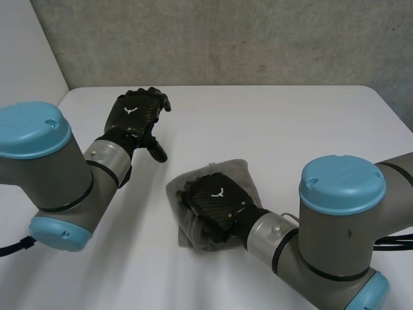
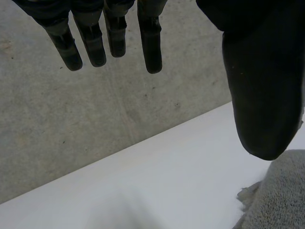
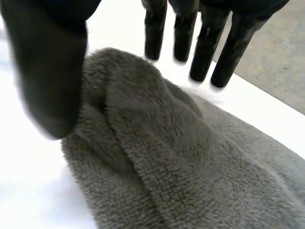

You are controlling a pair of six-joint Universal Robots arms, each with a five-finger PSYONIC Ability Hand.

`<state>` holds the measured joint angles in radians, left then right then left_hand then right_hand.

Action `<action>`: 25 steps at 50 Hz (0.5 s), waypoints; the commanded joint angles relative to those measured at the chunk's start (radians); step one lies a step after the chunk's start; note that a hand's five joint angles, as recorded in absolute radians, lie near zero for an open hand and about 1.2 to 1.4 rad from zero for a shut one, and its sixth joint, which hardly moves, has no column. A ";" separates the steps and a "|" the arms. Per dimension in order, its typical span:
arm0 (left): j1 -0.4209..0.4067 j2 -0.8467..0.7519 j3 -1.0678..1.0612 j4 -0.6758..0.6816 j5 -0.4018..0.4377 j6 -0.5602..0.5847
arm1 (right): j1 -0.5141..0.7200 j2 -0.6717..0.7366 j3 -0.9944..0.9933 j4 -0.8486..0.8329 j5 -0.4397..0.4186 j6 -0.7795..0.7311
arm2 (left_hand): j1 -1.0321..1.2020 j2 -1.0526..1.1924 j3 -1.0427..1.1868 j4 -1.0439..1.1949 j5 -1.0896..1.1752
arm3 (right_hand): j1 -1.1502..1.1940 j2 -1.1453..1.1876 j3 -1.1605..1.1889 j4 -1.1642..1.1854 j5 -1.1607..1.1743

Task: Fold the towel.

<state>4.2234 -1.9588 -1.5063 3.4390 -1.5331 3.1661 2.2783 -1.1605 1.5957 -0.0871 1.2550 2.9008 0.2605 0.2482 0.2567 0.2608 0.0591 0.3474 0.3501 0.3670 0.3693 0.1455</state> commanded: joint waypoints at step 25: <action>-0.118 -0.101 -0.141 -0.116 -0.001 -0.049 | -0.221 0.122 -0.014 -0.022 0.043 0.159 | -0.062 -0.049 -0.058 -0.062 -0.035 | -0.173 -0.176 -0.192 -0.195 -0.145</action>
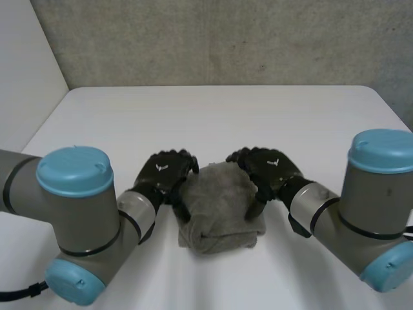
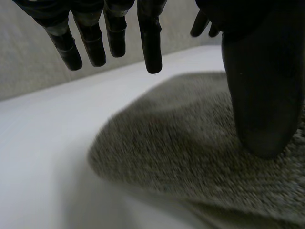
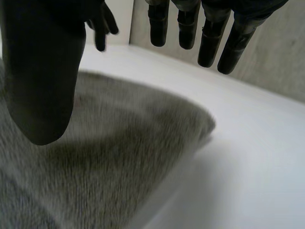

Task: Fold the towel.

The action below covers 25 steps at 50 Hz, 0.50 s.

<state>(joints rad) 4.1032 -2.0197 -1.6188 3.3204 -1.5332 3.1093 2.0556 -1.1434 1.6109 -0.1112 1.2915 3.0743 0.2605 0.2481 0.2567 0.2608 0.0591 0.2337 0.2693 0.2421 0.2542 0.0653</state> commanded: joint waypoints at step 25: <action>0.013 0.023 0.126 -0.052 0.002 0.006 | 0.012 -0.076 -0.132 0.094 0.109 -0.028 | -0.071 -0.058 -0.067 -0.071 -0.044 | -0.059 -0.095 -0.068 -0.080 -0.065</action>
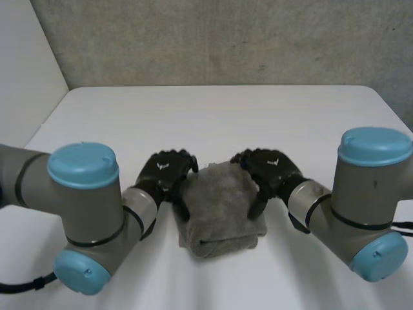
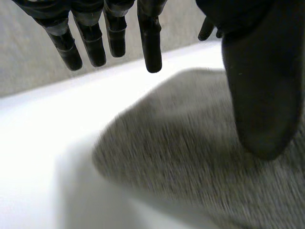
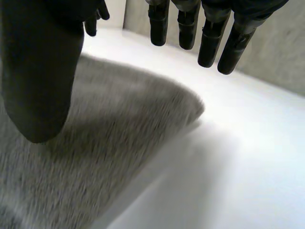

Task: Fold the towel.

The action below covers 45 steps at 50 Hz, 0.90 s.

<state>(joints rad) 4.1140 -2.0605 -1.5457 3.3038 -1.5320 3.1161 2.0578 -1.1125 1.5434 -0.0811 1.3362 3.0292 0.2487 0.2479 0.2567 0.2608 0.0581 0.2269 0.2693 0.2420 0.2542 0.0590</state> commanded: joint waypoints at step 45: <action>0.088 0.299 0.351 -0.372 -0.227 -0.013 | -0.053 -0.297 -0.295 0.271 0.347 0.025 | -0.062 -0.061 -0.070 -0.074 -0.046 | -0.052 -0.095 -0.067 -0.080 -0.059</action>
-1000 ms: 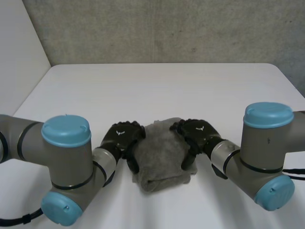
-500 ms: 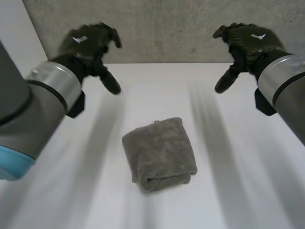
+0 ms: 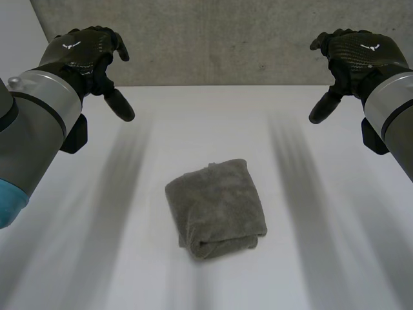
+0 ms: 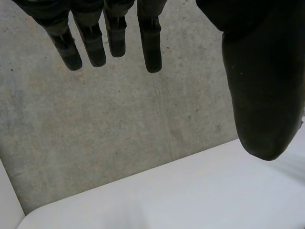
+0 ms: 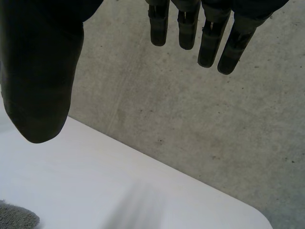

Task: Fold the towel.

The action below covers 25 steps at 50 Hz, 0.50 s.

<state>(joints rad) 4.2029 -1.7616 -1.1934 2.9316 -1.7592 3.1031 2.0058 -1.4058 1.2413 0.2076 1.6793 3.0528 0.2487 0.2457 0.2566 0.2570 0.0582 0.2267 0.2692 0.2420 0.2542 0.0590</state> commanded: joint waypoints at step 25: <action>-0.011 -0.012 -0.029 0.011 0.006 -0.003 | 0.043 0.170 0.041 0.011 -0.180 -0.055 | -0.062 -0.059 -0.069 -0.070 -0.046 | -0.052 -0.095 -0.067 -0.080 -0.059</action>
<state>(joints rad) 4.1984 -1.7810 -1.2074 2.9332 -1.7562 3.1016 2.0229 -1.3889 1.2898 0.1435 1.6316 3.0443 0.2487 0.2457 0.2566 0.2570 0.0581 0.2267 0.2692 0.2420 0.2542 0.0590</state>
